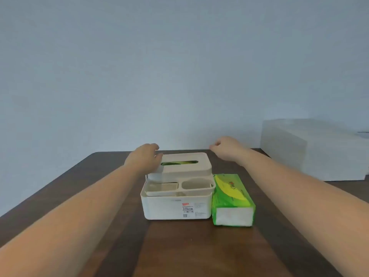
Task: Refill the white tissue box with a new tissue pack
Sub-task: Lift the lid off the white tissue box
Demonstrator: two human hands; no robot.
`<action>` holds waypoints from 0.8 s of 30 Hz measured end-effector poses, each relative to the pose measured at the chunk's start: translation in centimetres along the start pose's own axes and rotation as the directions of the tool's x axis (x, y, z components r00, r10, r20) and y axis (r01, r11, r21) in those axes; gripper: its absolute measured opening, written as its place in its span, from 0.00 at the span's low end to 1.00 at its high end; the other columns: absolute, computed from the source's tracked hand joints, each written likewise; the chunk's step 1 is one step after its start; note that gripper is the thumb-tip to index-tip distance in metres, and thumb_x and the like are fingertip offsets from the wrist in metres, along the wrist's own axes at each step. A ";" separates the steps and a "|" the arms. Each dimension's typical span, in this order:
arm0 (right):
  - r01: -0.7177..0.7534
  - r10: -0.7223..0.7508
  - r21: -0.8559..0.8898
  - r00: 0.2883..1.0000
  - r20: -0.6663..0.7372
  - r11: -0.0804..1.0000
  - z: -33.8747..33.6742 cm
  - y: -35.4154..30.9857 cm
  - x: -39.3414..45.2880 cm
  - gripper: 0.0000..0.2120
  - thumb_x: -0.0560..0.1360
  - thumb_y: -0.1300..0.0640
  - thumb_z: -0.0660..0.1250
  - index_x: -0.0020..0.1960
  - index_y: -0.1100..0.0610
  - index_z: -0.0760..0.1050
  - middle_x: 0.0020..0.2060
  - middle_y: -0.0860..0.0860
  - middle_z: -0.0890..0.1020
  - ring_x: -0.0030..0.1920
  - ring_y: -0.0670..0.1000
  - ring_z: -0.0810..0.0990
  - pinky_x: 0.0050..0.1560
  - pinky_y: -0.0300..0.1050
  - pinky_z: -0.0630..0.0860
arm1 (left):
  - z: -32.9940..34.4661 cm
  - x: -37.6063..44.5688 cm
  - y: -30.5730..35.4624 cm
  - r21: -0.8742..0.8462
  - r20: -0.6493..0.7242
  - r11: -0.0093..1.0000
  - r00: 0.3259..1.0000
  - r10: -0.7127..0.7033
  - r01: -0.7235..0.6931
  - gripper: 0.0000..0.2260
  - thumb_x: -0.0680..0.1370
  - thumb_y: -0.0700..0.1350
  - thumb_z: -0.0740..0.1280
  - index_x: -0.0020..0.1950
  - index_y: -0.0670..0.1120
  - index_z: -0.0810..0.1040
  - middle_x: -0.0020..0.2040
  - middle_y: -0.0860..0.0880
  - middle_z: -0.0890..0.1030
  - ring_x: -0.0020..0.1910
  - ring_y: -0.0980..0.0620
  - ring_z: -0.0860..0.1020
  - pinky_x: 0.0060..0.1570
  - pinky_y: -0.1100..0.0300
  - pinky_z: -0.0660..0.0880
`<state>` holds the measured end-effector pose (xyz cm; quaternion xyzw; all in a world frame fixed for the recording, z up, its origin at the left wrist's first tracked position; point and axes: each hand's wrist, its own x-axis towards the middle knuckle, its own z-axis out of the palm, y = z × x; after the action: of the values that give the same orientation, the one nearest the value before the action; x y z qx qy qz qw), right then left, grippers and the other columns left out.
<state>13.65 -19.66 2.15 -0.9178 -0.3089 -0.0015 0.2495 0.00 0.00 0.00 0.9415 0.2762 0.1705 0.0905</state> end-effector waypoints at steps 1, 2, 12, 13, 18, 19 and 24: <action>-0.021 0.021 -0.002 0.999 0.046 1.000 0.0 -0.2 -0.6 0.17 0.80 0.52 0.57 0.49 0.65 0.77 0.49 0.60 0.82 0.44 0.58 0.76 0.41 0.44 0.72 | -0.1 -0.5 -0.4 -0.001 0.014 1.000 1.000 -0.018 0.018 0.19 0.80 0.51 0.56 0.69 0.47 0.70 0.63 0.47 0.78 0.60 0.45 0.76 0.57 0.50 0.76; -0.046 0.046 -0.004 0.996 0.075 0.999 0.0 -0.3 -1.2 0.17 0.79 0.52 0.57 0.49 0.65 0.77 0.48 0.61 0.82 0.42 0.57 0.75 0.39 0.43 0.71 | -0.3 -1.0 -0.7 -0.018 0.016 0.999 0.999 -0.035 0.035 0.18 0.80 0.51 0.57 0.66 0.46 0.72 0.61 0.47 0.79 0.58 0.45 0.77 0.56 0.51 0.76; -0.219 0.215 -0.003 0.957 0.194 0.976 1.2 -1.3 -3.0 0.17 0.80 0.52 0.56 0.54 0.65 0.74 0.41 0.60 0.81 0.41 0.58 0.77 0.43 0.46 0.74 | 0.2 -2.0 -1.9 -0.216 0.091 0.956 0.979 -0.185 0.201 0.11 0.78 0.50 0.58 0.42 0.43 0.71 0.36 0.48 0.72 0.34 0.50 0.69 0.35 0.59 0.67; -0.227 0.221 0.005 0.956 0.192 0.974 1.4 -1.3 -2.9 0.15 0.80 0.52 0.57 0.50 0.64 0.74 0.41 0.60 0.81 0.39 0.57 0.77 0.40 0.45 0.74 | 0.3 -2.0 -2.0 -0.229 0.107 0.950 0.975 -0.192 0.212 0.11 0.78 0.49 0.58 0.39 0.43 0.70 0.34 0.49 0.70 0.32 0.50 0.67 0.32 0.60 0.64; -0.231 0.226 -0.002 0.952 0.208 0.973 2.3 -1.6 -2.6 0.16 0.78 0.56 0.58 0.35 0.62 0.74 0.35 0.56 0.80 0.35 0.56 0.75 0.35 0.43 0.72 | 0.7 -2.0 -2.3 -0.319 0.152 0.900 0.953 -0.262 0.298 0.11 0.74 0.42 0.59 0.33 0.45 0.62 0.30 0.50 0.63 0.30 0.50 0.61 0.31 0.60 0.58; -0.222 0.223 -0.025 0.951 0.215 0.975 2.3 -1.8 -2.7 0.13 0.76 0.58 0.61 0.36 0.63 0.75 0.35 0.57 0.79 0.36 0.56 0.74 0.36 0.43 0.72 | 0.8 -2.0 -2.2 -0.336 0.163 0.889 0.949 -0.270 0.311 0.09 0.73 0.41 0.59 0.34 0.44 0.63 0.31 0.49 0.64 0.31 0.49 0.62 0.31 0.60 0.59; -0.235 0.246 -0.080 0.948 0.203 0.969 2.4 -2.8 -3.0 0.11 0.67 0.68 0.68 0.28 0.63 0.71 0.27 0.56 0.72 0.25 0.53 0.67 0.29 0.41 0.64 | 1.1 -2.1 -2.6 -0.389 0.153 0.867 0.950 -0.271 0.310 0.10 0.70 0.37 0.62 0.31 0.44 0.64 0.30 0.49 0.65 0.28 0.49 0.63 0.29 0.61 0.60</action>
<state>9.27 -18.41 0.84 -0.9500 -0.2193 0.1179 0.1883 -2.53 0.87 -2.25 0.8561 0.3687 0.1648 0.3226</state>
